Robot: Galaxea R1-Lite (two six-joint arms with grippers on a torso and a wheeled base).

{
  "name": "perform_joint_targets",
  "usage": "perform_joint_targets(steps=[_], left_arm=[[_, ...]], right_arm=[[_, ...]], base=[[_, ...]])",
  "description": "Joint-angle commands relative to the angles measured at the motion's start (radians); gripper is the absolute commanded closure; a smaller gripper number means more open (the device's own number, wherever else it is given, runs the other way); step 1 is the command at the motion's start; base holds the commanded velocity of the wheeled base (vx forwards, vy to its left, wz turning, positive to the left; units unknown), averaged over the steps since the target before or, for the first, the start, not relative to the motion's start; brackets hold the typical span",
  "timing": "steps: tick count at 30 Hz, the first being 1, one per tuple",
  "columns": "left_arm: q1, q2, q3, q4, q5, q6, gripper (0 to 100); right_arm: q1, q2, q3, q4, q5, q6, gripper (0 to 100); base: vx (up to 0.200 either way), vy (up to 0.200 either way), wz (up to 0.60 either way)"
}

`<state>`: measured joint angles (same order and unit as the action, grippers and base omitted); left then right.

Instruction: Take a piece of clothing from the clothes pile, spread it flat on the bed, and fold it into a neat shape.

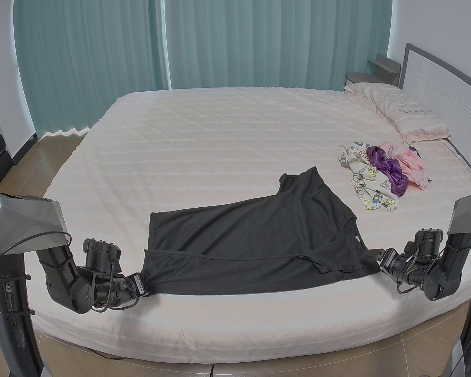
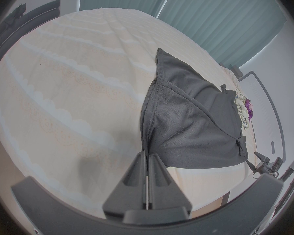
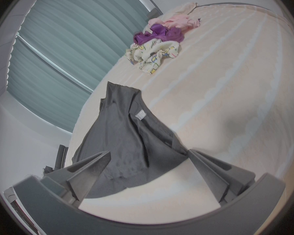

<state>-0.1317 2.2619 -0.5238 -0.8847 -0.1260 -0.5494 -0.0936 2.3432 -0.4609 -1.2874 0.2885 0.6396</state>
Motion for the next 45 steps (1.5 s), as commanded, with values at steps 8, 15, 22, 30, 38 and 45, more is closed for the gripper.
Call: perform_joint_targets(steps=[8,15,22,30,38,45], left_arm=[[0.0,0.005,0.001,0.0,0.0,-0.004,100],[0.001,0.007,-0.001,0.0,0.0,-0.004,100],[0.001,0.007,-0.002,0.0,0.0,-0.004,100],[0.001,0.008,-0.002,0.0,0.0,-0.004,100],[0.004,0.008,-0.004,0.0,0.0,-0.003,100],[0.006,-0.002,0.001,0.003,0.002,-0.001,100]], right_arm=[[-0.014,-0.008,-0.021,0.112,-0.003,-0.006,0],[-0.04,-0.005,-0.091,0.232,-0.003,0.008,0],[-0.018,-0.004,-0.105,0.234,-0.005,0.054,0],[0.005,0.018,-0.113,0.211,-0.015,0.057,100],[-0.001,0.007,-0.104,0.232,-0.077,0.045,100],[-0.008,-0.065,-0.016,0.247,-0.077,0.046,100]], base=[[0.0,0.0,0.0],[0.0,0.0,0.0],[0.0,0.0,0.0],[0.0,0.0,0.0],[0.0,0.0,0.0],[0.0,0.0,0.0]])
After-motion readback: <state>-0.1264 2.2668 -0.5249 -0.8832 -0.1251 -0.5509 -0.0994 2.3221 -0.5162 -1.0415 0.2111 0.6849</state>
